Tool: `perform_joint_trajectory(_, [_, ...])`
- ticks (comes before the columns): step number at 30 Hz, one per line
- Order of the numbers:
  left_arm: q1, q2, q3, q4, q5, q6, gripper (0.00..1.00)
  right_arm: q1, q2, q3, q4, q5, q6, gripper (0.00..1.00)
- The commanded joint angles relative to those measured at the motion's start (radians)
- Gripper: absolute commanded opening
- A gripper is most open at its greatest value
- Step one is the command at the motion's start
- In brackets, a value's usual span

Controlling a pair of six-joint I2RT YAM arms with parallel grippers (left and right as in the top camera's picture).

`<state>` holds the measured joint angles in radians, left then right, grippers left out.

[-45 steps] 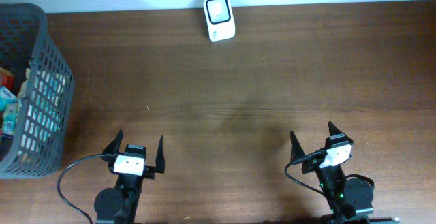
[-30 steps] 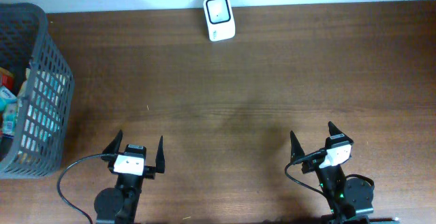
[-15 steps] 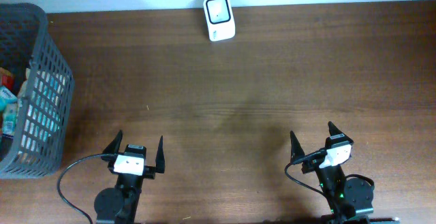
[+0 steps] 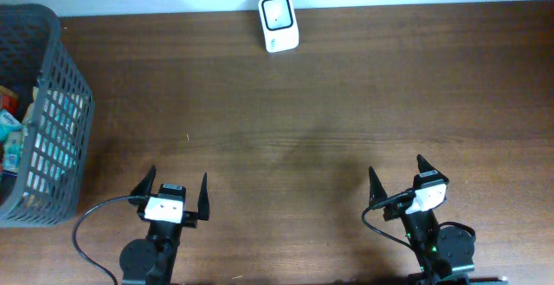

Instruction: Scan the item barcode

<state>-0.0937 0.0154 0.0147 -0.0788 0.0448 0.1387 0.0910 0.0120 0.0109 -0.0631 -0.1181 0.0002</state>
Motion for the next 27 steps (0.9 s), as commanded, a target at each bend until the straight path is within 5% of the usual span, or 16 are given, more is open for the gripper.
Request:
perform_joint_trajectory(1, [-0.004,-0.010,-0.006,-0.002,-0.008,0.016,0.99,-0.006,-0.006,-0.005,-0.004,-0.005,0.004,0.99])
perform_joint_trajectory(20, [-0.004,0.002,0.040,-0.003,-0.007,0.016,0.99,-0.006,-0.006,-0.005,-0.004,-0.005,0.004,0.99])
perform_joint_trajectory(27, [-0.004,0.158,0.250,-0.093,-0.006,0.013,0.99,-0.006,-0.006,-0.005,-0.004,-0.005,0.004,0.99])
